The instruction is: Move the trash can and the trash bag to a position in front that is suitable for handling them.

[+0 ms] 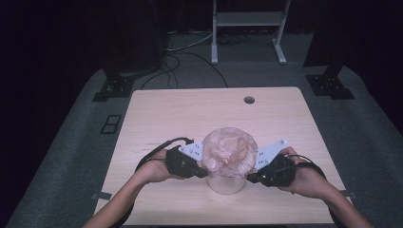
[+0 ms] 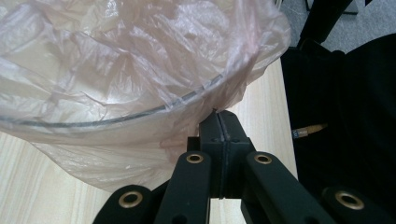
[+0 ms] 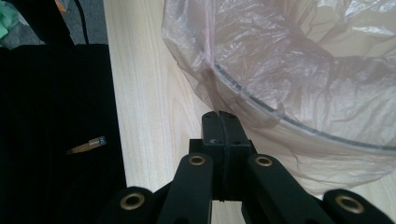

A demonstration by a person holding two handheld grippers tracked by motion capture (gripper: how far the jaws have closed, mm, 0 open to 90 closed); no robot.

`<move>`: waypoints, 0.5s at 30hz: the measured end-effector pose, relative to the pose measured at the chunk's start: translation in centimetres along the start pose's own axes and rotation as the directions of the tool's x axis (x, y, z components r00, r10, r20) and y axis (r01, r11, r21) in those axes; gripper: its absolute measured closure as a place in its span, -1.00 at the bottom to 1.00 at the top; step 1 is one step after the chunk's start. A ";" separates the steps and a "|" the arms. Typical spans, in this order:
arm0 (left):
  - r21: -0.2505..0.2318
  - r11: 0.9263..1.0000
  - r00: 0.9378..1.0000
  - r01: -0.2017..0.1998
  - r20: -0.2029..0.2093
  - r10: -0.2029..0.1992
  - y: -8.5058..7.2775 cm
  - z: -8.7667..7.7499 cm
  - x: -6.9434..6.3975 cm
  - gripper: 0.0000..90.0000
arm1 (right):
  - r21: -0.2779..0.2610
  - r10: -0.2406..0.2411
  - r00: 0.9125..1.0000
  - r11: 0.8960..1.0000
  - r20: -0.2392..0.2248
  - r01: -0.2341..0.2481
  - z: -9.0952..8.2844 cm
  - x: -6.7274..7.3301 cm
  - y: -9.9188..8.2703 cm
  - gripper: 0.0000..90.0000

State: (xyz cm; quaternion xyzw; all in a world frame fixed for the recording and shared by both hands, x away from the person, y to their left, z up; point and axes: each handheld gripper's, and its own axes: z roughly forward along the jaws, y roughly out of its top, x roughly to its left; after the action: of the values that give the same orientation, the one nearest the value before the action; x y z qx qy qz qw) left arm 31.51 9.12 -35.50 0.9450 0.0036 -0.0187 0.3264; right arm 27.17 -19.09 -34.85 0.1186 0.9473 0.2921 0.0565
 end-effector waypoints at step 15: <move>0.010 1.000 1.000 -0.007 0.019 0.007 -0.1 0.8 -0.2 0.99 | 0.084 0.007 1.000 0.996 -0.013 -0.006 1.7 -0.3 -0.6 1.00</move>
State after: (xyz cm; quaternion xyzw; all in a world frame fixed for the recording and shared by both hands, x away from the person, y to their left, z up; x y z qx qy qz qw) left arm 31.29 8.75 -36.16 0.9464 -0.0028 -0.0266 0.3217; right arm 27.70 -18.72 -36.57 0.1219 0.9588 0.2529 0.0442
